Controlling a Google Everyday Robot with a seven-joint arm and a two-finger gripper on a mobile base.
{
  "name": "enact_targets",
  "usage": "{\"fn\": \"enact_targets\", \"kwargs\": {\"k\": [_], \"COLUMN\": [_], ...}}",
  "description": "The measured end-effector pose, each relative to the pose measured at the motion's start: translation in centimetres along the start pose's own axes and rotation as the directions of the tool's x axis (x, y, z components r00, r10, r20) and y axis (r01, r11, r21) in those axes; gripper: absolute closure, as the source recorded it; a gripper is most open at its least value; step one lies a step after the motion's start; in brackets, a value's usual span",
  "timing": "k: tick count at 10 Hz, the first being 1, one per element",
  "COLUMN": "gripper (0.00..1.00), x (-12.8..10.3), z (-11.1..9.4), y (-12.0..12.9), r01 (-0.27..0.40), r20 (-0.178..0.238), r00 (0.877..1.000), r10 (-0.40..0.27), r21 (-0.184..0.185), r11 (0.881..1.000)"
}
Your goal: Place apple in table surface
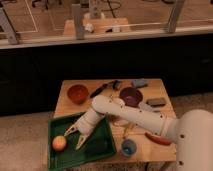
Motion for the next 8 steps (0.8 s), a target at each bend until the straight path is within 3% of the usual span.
{"fn": "enact_targets", "kwargs": {"k": [2,6,8], "gripper": [0.4,0.4,0.4], "x": [0.1,1.2,1.4], "z": [-0.1,-0.1,0.2], "y": [0.0,-1.1,-1.5], "r01": [-0.003,-0.138,-0.189], "r20": [-0.001,-0.052,-0.062], "r00": [1.0,0.989,0.98], "r10": [0.003,0.14,0.191], "r21": [0.001,0.032,0.027], "r11": [1.0,0.99,0.982]}}
